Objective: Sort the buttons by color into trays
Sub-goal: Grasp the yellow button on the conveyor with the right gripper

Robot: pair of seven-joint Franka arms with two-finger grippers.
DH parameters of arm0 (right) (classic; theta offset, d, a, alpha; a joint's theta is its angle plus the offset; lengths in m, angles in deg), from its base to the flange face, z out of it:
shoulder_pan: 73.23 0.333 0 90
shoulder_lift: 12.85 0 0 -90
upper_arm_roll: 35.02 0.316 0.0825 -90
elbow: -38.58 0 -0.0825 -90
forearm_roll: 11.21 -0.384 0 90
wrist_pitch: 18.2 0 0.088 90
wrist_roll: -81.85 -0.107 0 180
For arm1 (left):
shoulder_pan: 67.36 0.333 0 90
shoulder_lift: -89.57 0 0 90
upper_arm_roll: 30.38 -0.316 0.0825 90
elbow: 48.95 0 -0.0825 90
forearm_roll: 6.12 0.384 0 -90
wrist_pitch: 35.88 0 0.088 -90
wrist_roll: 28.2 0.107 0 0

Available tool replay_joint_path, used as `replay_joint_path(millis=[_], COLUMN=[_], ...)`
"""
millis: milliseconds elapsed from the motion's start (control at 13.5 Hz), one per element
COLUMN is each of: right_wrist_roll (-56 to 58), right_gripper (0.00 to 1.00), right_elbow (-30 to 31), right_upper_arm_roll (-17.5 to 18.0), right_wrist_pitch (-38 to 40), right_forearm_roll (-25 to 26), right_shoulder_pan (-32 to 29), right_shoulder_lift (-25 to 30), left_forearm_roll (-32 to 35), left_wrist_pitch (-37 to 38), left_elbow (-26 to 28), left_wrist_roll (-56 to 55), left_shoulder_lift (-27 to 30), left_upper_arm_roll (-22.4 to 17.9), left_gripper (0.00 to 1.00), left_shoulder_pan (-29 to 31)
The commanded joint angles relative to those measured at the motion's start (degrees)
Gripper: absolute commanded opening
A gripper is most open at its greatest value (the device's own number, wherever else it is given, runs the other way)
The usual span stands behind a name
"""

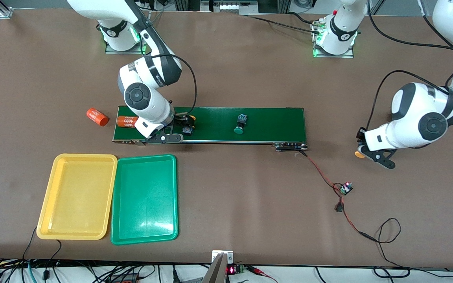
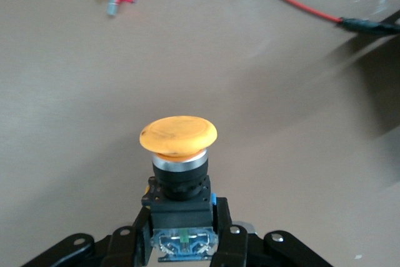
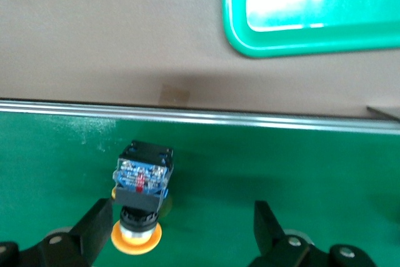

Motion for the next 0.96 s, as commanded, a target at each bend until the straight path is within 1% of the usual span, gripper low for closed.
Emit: replay_joint_path(millis=[0,371,519,815,890], right_wrist_roll=[-4.5,-9.9,-10.0,-10.1,-10.1], right_gripper=[1.00,1.00,1.00,1.00,1.00], right_elbow=[-5.9,-6.3,-6.3,-6.4,-6.4], right_upper_arm_roll=[-1.4,-1.9,-1.9,-1.9,-1.9], right_wrist_pitch=[7.5,7.7,7.6,7.6,7.6], right_forearm_roll=[-0.3,-0.4,-0.5,-0.5,-0.5], right_shoulder_pan=[0.9,1.0,1.0,1.0,1.0], right_shoulder_lift=[-1.7,-2.9,-3.2,-3.5,-3.6], left_forearm_roll=[-2.7,-3.0,-7.1,-7.9,-9.6], left_wrist_pitch=[0.5,-0.1,-0.2,-0.3,-0.2], left_elbow=[4.2,6.2,6.7,8.4,8.5], left_wrist_roll=[-1.1,-1.1,-1.3,-6.5,-7.2], left_shoulder_lift=[4.9,4.9,5.0,6.3,6.4], left_upper_arm_roll=[-0.4,-0.4,-0.4,-0.4,-0.4], left_gripper=[0.00,0.00,0.00,0.00,0.00], left_shoulder_pan=[-1.3,-1.3,-2.4,-4.8,-5.5])
